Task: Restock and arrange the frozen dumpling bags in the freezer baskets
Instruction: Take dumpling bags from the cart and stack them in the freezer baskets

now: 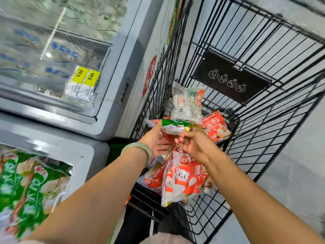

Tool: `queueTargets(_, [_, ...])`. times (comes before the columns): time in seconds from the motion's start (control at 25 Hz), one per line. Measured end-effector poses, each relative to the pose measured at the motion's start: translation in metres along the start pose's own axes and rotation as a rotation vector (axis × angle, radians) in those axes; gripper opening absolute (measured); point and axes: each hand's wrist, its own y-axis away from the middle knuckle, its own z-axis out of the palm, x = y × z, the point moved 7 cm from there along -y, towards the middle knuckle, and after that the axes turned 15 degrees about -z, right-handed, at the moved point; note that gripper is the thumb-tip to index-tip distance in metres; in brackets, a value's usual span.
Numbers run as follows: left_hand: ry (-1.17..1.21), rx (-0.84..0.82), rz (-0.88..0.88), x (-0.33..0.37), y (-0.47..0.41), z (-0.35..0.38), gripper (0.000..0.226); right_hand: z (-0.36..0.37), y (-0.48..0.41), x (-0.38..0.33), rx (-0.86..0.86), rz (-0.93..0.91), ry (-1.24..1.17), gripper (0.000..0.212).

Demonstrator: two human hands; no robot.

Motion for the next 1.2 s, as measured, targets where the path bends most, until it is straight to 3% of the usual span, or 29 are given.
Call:
queueTargets(0.08, [0.052,-0.098,0.016,-0.007,0.013,0.004,0.076,0.009,0.023,-0.008,-0.144,0.003,0.041,0.015])
queueTargets(0.16, [0.081,-0.139,0.022,-0.015,0.026,0.001,0.060,0.017,0.045,-0.007,-0.289,0.020,0.166,0.016])
queueTargets(0.28, [0.118,-0.049,0.075,-0.028,0.044,-0.007,0.026,0.020,0.068,-0.005,-0.421,0.049,0.356,0.011])
queueTargets(0.4, [0.123,0.049,0.152,-0.036,0.062,-0.012,0.023,0.010,0.080,-0.009,-0.486,0.116,0.526,0.026])
queueTargets(0.48, [0.069,0.086,0.194,-0.042,0.077,-0.021,0.026,-0.004,0.086,-0.014,-0.480,0.122,0.697,0.036])
queueTargets(0.56, [-0.021,0.146,0.215,-0.049,0.089,-0.039,0.027,-0.018,0.087,-0.026,-0.373,0.044,0.796,0.027])
queueTargets(0.68, [-0.192,0.188,0.219,-0.062,0.112,-0.061,0.026,-0.035,0.085,-0.043,-0.078,-0.080,0.751,0.026])
queueTargets(0.76, [-0.238,0.193,0.239,-0.075,0.132,-0.074,0.026,-0.027,0.089,-0.037,-0.003,-0.110,0.756,0.028])
queueTargets(0.88, [-0.213,0.186,0.288,-0.098,0.163,-0.098,0.020,0.019,0.103,-0.004,-0.091,-0.108,0.825,0.020])
queueTargets(1.0, [-0.141,0.083,0.326,-0.124,0.202,-0.130,0.030,0.076,0.122,0.040,-0.208,-0.107,0.892,0.015])
queueTargets(1.2, [-0.127,0.047,0.462,-0.169,0.261,-0.191,0.035,0.150,0.154,0.101,-0.288,-0.196,0.882,0.026])
